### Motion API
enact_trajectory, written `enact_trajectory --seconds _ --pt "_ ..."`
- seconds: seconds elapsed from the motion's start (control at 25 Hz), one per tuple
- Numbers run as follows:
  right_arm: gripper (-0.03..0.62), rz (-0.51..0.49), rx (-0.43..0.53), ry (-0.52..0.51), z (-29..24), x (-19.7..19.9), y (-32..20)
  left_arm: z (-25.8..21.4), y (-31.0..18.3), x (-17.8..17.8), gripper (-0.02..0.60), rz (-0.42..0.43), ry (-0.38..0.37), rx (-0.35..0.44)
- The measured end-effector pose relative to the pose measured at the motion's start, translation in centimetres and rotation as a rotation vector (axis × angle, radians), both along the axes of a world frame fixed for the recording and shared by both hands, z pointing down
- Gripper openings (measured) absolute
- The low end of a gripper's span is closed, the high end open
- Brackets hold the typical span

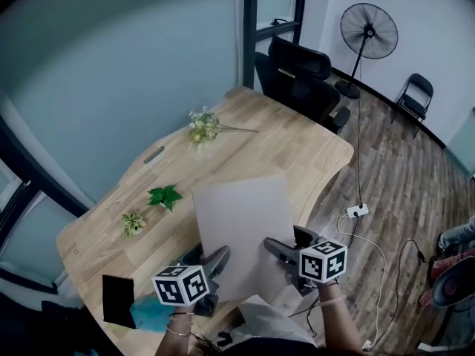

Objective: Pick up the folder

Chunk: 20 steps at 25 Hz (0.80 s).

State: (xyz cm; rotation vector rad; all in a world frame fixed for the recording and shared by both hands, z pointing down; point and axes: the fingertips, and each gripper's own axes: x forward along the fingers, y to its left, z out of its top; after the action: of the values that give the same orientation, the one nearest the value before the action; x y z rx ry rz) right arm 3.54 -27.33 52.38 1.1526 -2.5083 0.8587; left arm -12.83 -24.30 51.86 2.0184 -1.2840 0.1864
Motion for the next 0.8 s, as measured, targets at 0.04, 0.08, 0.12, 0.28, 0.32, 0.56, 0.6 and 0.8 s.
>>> enact_trajectory --seconds 0.04,0.08,0.12,0.28,0.32,0.56,0.6,0.8 --pt "0.37 0.001 0.006 0.0 -0.2 0.0 0.3 -0.2 0.3 0.0 0.331 -0.001 -0.001 0.004" --pt "0.37 0.002 0.012 0.0 -0.4 0.1 0.7 -0.4 0.7 0.0 0.331 -0.001 -0.002 0.009" --pt "0.37 0.003 0.018 -0.001 -0.6 0.1 1.0 -0.6 1.0 0.1 0.331 -0.002 -0.003 0.015" --pt "0.367 0.004 0.051 -0.002 -1.5 0.3 2.4 -1.4 2.4 0.2 0.331 -0.007 -0.006 0.036" --pt "0.367 0.004 0.06 -0.002 -1.8 0.3 2.7 -1.6 2.7 0.2 0.33 -0.008 -0.007 0.04" --pt "0.364 0.004 0.111 -0.001 -3.1 0.4 5.2 -2.7 5.2 0.4 0.33 -0.009 -0.013 0.064" --pt "0.364 0.003 0.121 0.001 -3.4 0.4 5.6 -3.0 5.6 0.4 0.33 -0.009 -0.013 0.07" --pt "0.362 -0.003 0.163 0.009 -4.9 0.8 7.5 -4.1 7.6 0.7 0.33 -0.017 -0.008 0.091"
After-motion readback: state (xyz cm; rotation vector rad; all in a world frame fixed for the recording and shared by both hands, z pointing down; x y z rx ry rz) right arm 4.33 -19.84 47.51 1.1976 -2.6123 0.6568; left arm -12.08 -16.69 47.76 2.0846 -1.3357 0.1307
